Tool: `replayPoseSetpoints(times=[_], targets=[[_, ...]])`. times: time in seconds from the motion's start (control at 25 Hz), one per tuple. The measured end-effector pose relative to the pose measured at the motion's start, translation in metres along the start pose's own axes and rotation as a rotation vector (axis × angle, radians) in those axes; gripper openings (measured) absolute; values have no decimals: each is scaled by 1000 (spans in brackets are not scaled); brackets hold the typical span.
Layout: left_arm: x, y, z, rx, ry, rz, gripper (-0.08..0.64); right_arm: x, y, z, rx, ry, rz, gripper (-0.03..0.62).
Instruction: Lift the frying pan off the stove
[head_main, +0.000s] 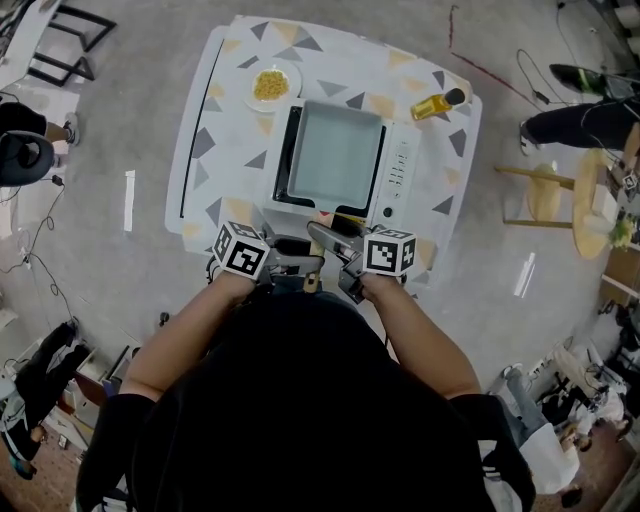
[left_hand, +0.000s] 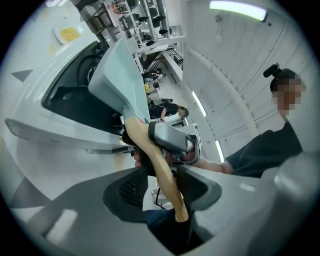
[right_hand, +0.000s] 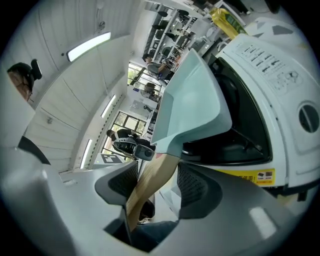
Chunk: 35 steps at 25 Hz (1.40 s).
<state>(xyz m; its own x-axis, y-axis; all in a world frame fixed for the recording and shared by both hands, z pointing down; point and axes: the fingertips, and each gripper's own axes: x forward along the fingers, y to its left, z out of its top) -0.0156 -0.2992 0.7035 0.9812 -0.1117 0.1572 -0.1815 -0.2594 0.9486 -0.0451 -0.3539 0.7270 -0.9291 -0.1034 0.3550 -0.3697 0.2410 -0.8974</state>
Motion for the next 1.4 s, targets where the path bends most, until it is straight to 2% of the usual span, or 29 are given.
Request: replayPoseSetpoints(times=[0.16, 0.28, 0.36, 0.68, 0.92, 1.4], targets=[[3, -4, 0, -24, -5, -50, 176, 5, 0, 3, 71, 0, 48, 261], [8, -10, -4, -24, 28, -88, 173, 9, 2, 4, 136, 0, 94, 241], [9, -9, -6, -30, 38, -92, 153, 11, 3, 4, 176, -2, 121, 229], [7, -8, -5, -53, 36, -102, 145, 15, 9, 8, 313, -26, 227, 201], [6, -12, -2, -47, 35, -101, 147, 14, 15, 12, 324, -29, 261, 201], [0, -32, 4, 17, 42, -110, 158, 6, 31, 17, 354, -75, 311, 202]])
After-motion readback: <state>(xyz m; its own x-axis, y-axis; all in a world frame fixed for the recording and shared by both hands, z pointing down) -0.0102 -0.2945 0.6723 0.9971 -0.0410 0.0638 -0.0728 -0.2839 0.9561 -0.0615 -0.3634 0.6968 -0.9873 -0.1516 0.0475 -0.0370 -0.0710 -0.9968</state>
